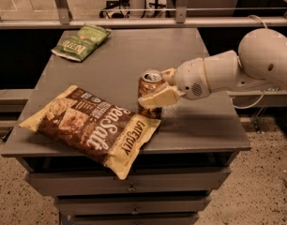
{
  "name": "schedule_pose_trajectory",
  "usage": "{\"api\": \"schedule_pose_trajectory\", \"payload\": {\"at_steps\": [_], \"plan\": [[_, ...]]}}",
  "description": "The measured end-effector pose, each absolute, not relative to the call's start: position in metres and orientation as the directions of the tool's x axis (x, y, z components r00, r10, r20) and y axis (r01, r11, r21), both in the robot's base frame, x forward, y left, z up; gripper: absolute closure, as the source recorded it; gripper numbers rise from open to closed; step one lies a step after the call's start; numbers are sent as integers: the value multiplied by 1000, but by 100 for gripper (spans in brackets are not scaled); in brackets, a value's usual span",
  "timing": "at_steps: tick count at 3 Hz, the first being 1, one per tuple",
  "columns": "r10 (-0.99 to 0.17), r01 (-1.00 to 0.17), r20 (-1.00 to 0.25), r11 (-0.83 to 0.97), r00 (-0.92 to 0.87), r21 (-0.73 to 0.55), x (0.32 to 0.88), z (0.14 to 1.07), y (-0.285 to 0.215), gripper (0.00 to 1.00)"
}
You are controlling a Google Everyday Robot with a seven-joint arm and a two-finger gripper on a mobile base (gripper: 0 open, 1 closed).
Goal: Move orange can near brown chip bag
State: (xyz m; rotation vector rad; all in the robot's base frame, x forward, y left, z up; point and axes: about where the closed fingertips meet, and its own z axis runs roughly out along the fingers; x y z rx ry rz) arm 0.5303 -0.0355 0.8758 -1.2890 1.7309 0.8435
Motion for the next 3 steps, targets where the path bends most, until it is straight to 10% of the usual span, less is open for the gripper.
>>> {"api": "schedule_pose_trajectory", "payload": {"at_steps": [2,3], "plan": [[-485,-981,-872,193,-67,-31,524,881,-24,7],[-506,-983,-862,172,-33,-63,521,884,-23,0]]}}
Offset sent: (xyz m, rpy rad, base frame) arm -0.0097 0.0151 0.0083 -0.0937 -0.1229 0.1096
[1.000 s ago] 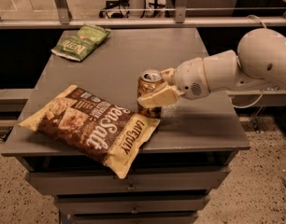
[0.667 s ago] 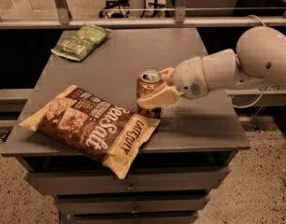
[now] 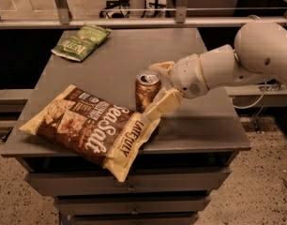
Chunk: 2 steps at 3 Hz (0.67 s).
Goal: Move orange can near brown chip bag
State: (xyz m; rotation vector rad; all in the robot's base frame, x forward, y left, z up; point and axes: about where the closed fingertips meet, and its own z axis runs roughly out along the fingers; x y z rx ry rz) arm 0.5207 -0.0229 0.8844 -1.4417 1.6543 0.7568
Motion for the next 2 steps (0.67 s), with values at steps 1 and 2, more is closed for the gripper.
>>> {"api": "schedule_pose_trajectory", "payload": {"at_steps": [1,2], "plan": [[-537,-976,-843,190,-12,-107,520,899,-42,0],[-549,-956,-836,248,-7,-155,523,929,-95,0]]}}
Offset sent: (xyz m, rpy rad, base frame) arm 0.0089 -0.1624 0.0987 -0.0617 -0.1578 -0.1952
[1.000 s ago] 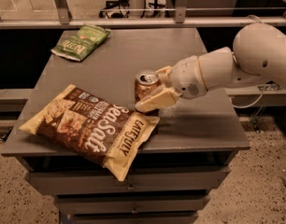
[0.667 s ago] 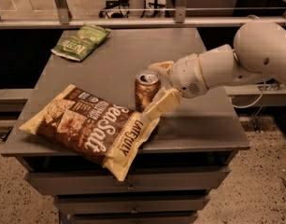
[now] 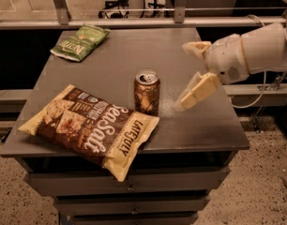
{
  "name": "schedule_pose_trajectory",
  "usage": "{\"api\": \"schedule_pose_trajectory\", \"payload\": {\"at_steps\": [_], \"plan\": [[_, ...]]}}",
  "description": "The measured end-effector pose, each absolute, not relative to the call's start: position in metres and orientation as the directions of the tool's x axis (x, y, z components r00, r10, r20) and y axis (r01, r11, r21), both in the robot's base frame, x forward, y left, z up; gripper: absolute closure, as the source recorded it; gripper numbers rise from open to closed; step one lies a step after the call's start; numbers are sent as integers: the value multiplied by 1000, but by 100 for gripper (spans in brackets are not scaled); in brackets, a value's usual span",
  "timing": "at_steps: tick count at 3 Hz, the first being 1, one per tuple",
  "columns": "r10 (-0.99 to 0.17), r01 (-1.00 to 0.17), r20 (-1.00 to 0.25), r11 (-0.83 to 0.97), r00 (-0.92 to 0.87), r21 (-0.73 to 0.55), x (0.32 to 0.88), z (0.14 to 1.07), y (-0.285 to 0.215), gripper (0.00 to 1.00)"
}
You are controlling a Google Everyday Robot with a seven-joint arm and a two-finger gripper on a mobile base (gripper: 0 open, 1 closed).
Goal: Move orange can near brown chip bag
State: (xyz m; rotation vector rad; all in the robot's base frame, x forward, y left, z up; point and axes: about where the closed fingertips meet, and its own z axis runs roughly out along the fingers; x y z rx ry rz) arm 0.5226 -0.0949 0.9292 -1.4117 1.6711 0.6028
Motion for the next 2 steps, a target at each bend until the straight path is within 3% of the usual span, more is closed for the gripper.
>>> {"api": "schedule_pose_trajectory", "payload": {"at_steps": [1,2], "plan": [[-553,-912,-833,339,4,-230,526,974,-161,0],[-552,-898,-834,356,21,-258,529,990,-171,0]]}}
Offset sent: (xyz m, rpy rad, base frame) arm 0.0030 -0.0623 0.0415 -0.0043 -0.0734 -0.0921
